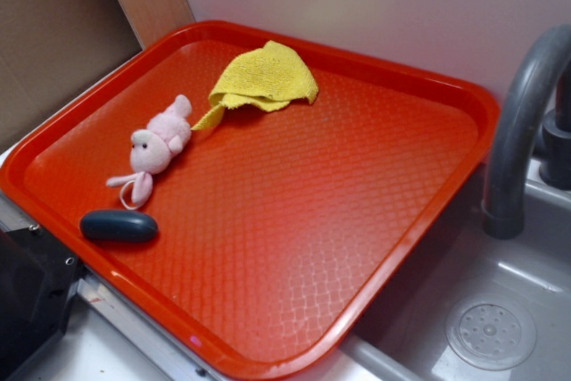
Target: Grab the yellow cloth.
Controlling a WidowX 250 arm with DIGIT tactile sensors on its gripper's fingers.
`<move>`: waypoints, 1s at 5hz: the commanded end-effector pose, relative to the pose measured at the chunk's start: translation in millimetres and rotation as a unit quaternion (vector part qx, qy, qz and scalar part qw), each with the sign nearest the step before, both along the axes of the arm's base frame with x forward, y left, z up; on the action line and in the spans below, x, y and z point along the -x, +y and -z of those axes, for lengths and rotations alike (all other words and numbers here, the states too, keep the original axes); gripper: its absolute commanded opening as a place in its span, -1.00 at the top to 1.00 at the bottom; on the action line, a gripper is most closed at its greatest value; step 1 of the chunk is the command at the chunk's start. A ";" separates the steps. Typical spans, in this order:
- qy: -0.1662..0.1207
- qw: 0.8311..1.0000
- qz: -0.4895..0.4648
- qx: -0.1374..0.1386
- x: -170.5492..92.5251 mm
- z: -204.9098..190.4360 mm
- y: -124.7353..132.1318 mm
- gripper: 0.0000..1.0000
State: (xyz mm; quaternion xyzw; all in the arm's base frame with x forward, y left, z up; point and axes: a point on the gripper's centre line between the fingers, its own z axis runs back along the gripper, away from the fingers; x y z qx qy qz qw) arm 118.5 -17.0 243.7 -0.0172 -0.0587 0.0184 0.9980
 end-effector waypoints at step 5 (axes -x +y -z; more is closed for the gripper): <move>-0.023 0.994 0.100 -0.024 -162.9 139.3 60.4 -1.00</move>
